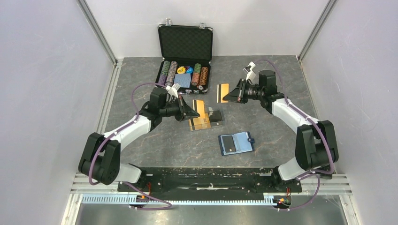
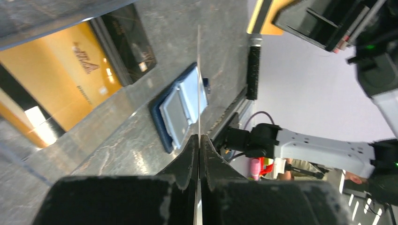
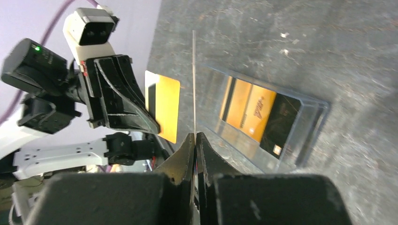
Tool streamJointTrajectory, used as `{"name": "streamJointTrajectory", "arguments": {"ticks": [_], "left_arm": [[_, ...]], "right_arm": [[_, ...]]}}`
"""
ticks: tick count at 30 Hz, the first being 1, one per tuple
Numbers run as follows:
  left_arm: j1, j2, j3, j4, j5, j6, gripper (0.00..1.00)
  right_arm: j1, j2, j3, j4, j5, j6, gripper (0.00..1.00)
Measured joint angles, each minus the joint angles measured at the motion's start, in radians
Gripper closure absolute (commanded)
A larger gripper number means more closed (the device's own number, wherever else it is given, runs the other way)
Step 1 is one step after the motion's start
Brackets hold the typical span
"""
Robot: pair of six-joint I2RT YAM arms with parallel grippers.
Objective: Put the credit cards into the card holder
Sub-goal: Insert the credit card into the card holder.
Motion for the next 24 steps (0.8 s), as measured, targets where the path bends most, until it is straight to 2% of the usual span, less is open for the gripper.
{"name": "streamJointTrajectory", "arguments": {"ticks": [5, 11, 14, 20, 24], "left_arm": [[-0.005, 0.056, 0.044, -0.123, -0.047, 0.09, 0.96], [-0.046, 0.143, 0.09, -0.243, -0.11, 0.174, 0.9], [-0.076, 0.178, 0.121, -0.302, -0.158, 0.205, 0.83], [-0.107, 0.181, 0.166, -0.404, -0.268, 0.239, 0.61], [-0.111, 0.172, 0.185, -0.472, -0.345, 0.257, 0.58]], "right_arm": [[-0.01, -0.049, 0.001, -0.175, 0.063, -0.134, 1.0], [-0.016, -0.13, -0.035, -0.299, 0.118, -0.245, 1.0], [-0.018, -0.158, -0.058, -0.356, 0.143, -0.288, 1.0], [-0.025, -0.2, -0.098, -0.441, 0.182, -0.349, 1.0], [-0.027, -0.223, -0.118, -0.467, 0.185, -0.366, 1.0]]}}
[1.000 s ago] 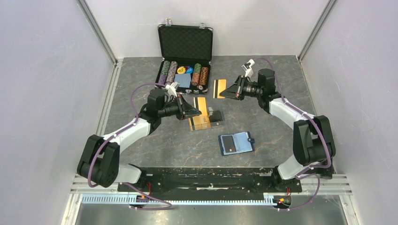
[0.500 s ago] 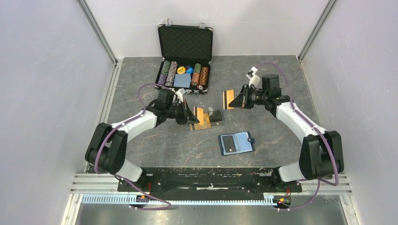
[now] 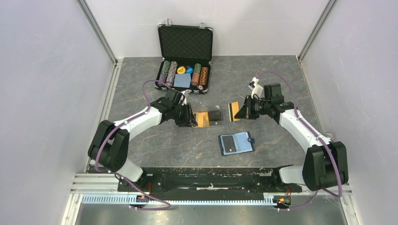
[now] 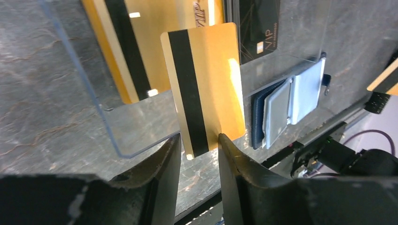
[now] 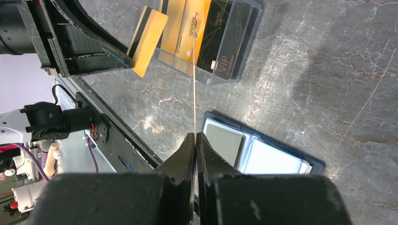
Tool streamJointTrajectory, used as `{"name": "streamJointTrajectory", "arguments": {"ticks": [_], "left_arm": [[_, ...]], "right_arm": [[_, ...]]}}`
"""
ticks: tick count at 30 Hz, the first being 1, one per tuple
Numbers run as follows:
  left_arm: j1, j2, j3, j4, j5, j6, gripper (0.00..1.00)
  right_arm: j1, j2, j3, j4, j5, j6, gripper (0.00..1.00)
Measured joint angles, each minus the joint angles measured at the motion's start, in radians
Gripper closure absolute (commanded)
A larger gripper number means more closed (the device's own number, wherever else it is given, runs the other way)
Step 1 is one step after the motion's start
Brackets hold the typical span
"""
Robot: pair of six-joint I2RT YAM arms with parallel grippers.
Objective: Put the credit cards into the card holder
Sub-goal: Insert the credit card into the card holder.
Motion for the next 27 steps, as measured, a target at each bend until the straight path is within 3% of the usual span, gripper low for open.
{"name": "streamJointTrajectory", "arguments": {"ticks": [5, 11, 18, 27], "left_arm": [[0.0, -0.03, 0.026, -0.058, -0.057, 0.014, 0.53], [-0.001, -0.105, 0.041, -0.005, -0.01, 0.002, 0.47], [-0.033, -0.159, 0.041, 0.27, 0.13, -0.125, 0.41], [-0.1, -0.071, -0.003, 0.65, 0.261, -0.322, 0.42]], "right_arm": [[0.0, -0.01, -0.004, -0.006, -0.005, -0.007, 1.0], [-0.001, -0.031, -0.004, -0.004, -0.058, -0.005, 1.0], [-0.001, -0.068, -0.044, 0.09, -0.191, 0.075, 1.0], [-0.001, -0.121, -0.09, 0.305, -0.328, 0.269, 1.0]]}}
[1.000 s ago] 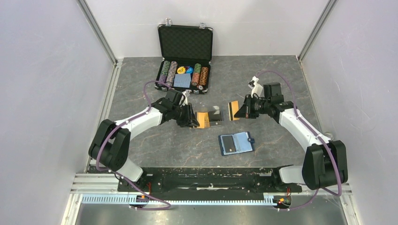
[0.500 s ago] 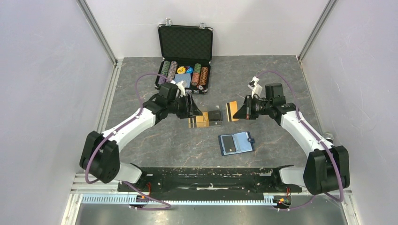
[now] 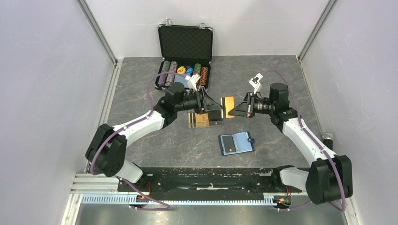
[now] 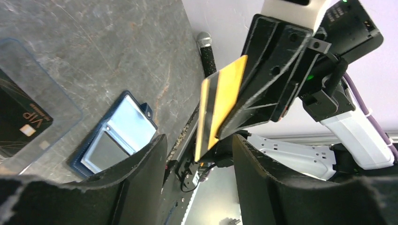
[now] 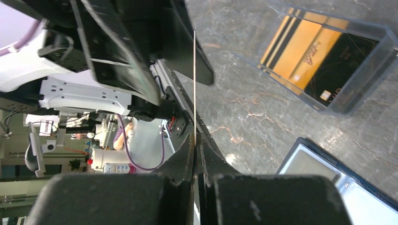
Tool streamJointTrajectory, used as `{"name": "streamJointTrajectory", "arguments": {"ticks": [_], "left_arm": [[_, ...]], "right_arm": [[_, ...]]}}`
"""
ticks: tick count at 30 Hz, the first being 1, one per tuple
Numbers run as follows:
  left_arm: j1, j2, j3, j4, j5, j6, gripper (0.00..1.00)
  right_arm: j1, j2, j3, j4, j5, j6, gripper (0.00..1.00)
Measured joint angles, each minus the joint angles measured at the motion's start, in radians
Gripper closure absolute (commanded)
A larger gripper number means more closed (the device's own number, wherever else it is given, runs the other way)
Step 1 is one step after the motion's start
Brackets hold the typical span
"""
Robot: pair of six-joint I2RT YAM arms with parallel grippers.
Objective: Put the credit cards into the card holder
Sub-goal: Insert the credit card into the card holder.
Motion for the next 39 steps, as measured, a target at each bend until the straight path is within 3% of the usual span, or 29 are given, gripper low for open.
{"name": "streamJointTrajectory", "arguments": {"ticks": [3, 11, 15, 17, 22, 27, 31, 33, 39], "left_arm": [[-0.025, 0.035, -0.003, 0.045, 0.013, -0.027, 0.52], [-0.051, 0.047, -0.013, 0.112, 0.02, -0.067, 0.98], [-0.051, 0.048, -0.019, 0.14, 0.039, -0.076, 0.98], [-0.052, 0.048, -0.025, 0.148, 0.036, -0.079, 0.98], [-0.053, 0.031, -0.088, 0.135, 0.001, -0.081, 0.98], [-0.063, -0.023, -0.192, 0.07, -0.072, -0.088, 0.98], [-0.103, -0.045, -0.244, 0.029, -0.117, -0.093, 0.98], [-0.133, -0.045, -0.257, 0.014, -0.134, -0.102, 0.98], [-0.205, -0.008, -0.258, 0.008, -0.163, -0.114, 0.98]], "right_arm": [[0.0, -0.023, -0.017, 0.071, -0.021, 0.054, 1.0], [0.0, -0.032, -0.066, 0.162, -0.043, 0.134, 0.97], [-0.004, -0.033, -0.083, 0.166, -0.041, 0.142, 0.5], [-0.005, -0.033, -0.083, 0.126, -0.025, 0.105, 0.38], [-0.011, -0.017, -0.035, -0.166, 0.163, -0.097, 0.22], [-0.026, -0.002, 0.001, -0.409, 0.459, -0.269, 0.17], [-0.032, 0.025, -0.016, -0.506, 0.633, -0.349, 0.21], [-0.032, 0.04, -0.049, -0.512, 0.662, -0.369, 0.28], [-0.033, 0.072, -0.19, -0.5, 0.601, -0.37, 0.4]]}}
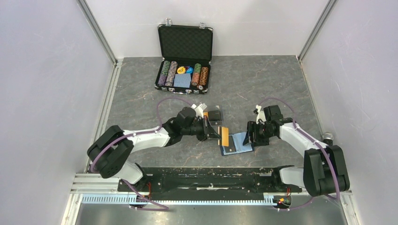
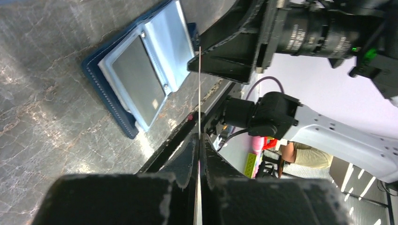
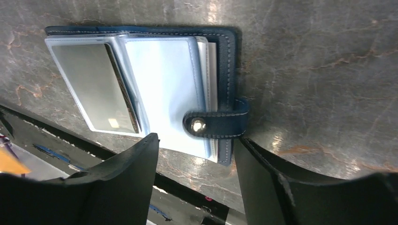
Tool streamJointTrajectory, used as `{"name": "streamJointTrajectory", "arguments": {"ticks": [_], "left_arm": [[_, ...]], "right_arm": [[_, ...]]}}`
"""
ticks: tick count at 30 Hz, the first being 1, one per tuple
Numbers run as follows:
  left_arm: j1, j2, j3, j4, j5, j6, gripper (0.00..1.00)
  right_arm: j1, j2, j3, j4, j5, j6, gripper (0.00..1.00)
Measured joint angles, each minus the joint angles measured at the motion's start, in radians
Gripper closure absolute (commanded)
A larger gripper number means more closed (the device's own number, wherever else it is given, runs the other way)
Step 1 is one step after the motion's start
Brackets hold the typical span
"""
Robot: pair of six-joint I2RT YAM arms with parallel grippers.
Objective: Put the credit cards into the card holder
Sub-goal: Insert the credit card into the card holder.
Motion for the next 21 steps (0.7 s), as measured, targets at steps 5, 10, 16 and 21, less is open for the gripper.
{"name": "streamJointTrajectory", "arguments": {"ticks": [5, 10, 16, 21], "left_arm": [[-0.026, 0.068, 0.001, -0.009, -0.014, -0.001, 0.98], [-0.03, 0.118, 0.009, -0.036, -0.015, -0.001, 0.98], [-0.033, 0.166, 0.036, -0.061, -0.017, 0.0, 0.98], [-0.039, 0.209, 0.079, -0.065, -0.014, 0.001, 0.98]], "right_arm": [[0.001, -0.024, -0.043, 0.057, -0.056, 0.024, 0.51], [0.003, -0.058, -0.098, 0.091, -0.114, 0.061, 0.56], [0.008, -0.089, -0.135, 0.106, -0.147, 0.097, 0.57], [0.008, -0.089, -0.137, 0.108, -0.15, 0.1, 0.58]]}}
